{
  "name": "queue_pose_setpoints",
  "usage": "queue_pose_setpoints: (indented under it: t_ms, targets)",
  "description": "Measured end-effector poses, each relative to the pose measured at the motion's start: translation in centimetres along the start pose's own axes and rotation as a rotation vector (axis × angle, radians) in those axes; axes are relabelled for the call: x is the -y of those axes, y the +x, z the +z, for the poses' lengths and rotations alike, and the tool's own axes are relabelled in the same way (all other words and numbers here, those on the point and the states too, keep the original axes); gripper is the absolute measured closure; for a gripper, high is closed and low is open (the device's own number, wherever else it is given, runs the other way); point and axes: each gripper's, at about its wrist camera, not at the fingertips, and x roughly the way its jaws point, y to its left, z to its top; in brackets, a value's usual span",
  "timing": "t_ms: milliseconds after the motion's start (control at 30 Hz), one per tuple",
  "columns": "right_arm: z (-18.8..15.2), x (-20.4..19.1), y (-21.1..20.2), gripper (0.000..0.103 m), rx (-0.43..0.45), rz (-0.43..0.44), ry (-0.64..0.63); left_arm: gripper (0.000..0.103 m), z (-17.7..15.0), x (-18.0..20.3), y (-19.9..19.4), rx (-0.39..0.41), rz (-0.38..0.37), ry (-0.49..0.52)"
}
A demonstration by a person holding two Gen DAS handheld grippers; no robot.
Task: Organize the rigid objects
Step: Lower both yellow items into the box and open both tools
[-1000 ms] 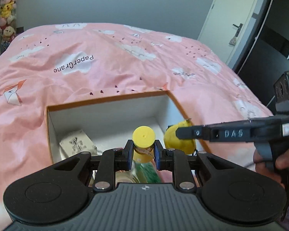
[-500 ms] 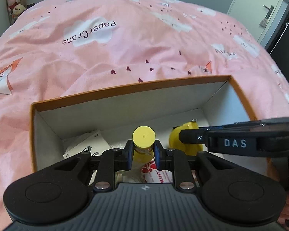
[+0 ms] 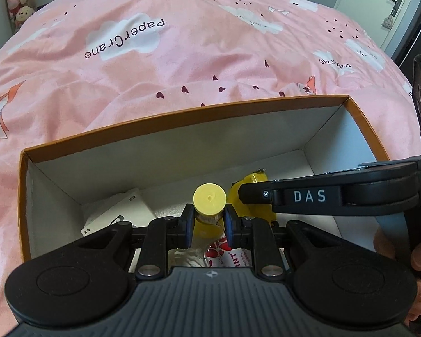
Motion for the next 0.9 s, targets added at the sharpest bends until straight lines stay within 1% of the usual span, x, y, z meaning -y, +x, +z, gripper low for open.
queue_pose_setpoints:
  t_ms: [67, 133, 167, 267, 333, 500, 567, 633, 733, 900]
  targets:
    - [0.0, 0.2, 0.0, 0.084, 0.006, -0.007, 0.004, 0.079, 0.0, -0.1, 0.0, 0.000, 0.006, -0.011]
    - [0.0, 0.2, -0.1, 0.080, 0.008, -0.035, -0.006, 0.079, 0.1, -0.1, 0.0, 0.003, 0.008, -0.014]
    - [0.0, 0.3, -0.2, 0.080, 0.008, -0.049, -0.008, 0.078, 0.0, -0.1, 0.0, 0.005, 0.005, -0.014]
    - [0.1, 0.6, -0.2, 0.080, 0.002, -0.062, -0.002, 0.072, 0.1, 0.0, -0.2, 0.015, -0.006, -0.015]
    - [0.1, 0.8, -0.1, 0.078, -0.002, -0.078, -0.001, 0.065, 0.1, 0.1, -0.4, 0.026, -0.014, -0.010]
    - [0.1, 1.0, 0.2, 0.074, -0.016, -0.094, 0.006, 0.064, 0.2, 0.5, -0.6, 0.030, 0.001, -0.002]
    - [0.2, 1.1, 0.3, 0.072, -0.024, -0.100, 0.014, 0.058, 0.1, 0.4, -0.9, 0.042, 0.002, -0.007]
    - [0.2, 1.1, 0.4, 0.072, -0.027, -0.117, 0.016, 0.050, 0.2, 0.4, -1.4, 0.061, -0.001, -0.014]
    - [0.1, 0.8, 0.5, 0.072, -0.015, -0.158, -0.010, 0.050, 0.2, 0.3, -2.3, 0.083, 0.006, -0.026]
    - [0.0, 0.3, 0.2, 0.072, -0.008, -0.184, -0.034, 0.049, 0.2, 0.7, -4.2, 0.120, 0.020, -0.008]
